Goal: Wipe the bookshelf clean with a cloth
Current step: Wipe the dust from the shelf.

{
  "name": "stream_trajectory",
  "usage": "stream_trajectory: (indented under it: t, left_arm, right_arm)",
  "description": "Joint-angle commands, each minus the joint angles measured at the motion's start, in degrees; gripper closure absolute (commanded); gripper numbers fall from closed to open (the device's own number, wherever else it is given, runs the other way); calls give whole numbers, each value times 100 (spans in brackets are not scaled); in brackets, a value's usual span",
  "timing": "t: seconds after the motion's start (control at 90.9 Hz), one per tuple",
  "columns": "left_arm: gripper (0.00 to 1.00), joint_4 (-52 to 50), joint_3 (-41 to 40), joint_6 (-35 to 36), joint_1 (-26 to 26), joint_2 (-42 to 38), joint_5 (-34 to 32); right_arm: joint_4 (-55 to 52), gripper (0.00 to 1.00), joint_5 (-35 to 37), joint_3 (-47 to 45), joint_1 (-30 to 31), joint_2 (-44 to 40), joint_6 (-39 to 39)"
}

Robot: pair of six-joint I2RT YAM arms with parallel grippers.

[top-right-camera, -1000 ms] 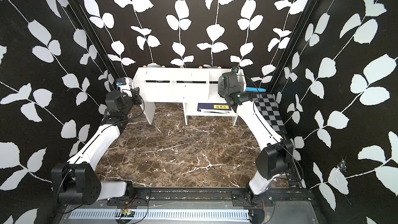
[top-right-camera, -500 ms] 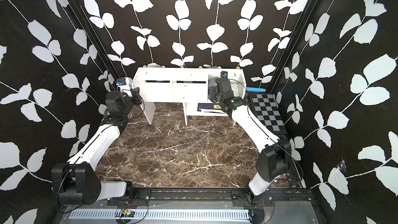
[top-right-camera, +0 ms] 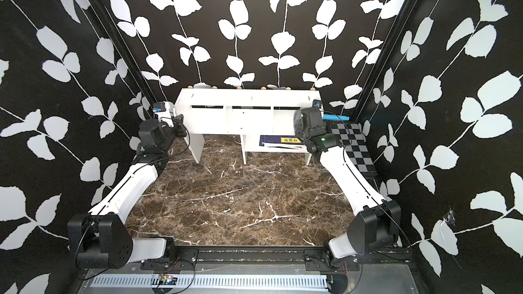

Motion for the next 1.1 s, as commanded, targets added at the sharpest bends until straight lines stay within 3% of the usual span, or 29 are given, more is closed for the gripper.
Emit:
stream_trajectory:
  t: [0.0,0.22,0.495,0.836,1.089]
  left_arm:
    - [100,217,-79,-781,-201,-141,536]
    - [100,208,-84,-753,-227,-132,510]
    - [100,208,-87,-740,-244,-141,504]
    - [100,208,-116,-661,-270,-203,396]
    - [100,208,-125,-641,-271,-207,369]
  right_arm:
    - [22,100,234,512,489,-348,-416]
    - [503,100,1232,1121,1870,-718,-1382]
    - [944,100,1213,1744,2960,-358,-1982]
    - [381,100,1764,3188,3009,1612,-2235]
    - [40,100,1906,3238,2832,2218,-1637]
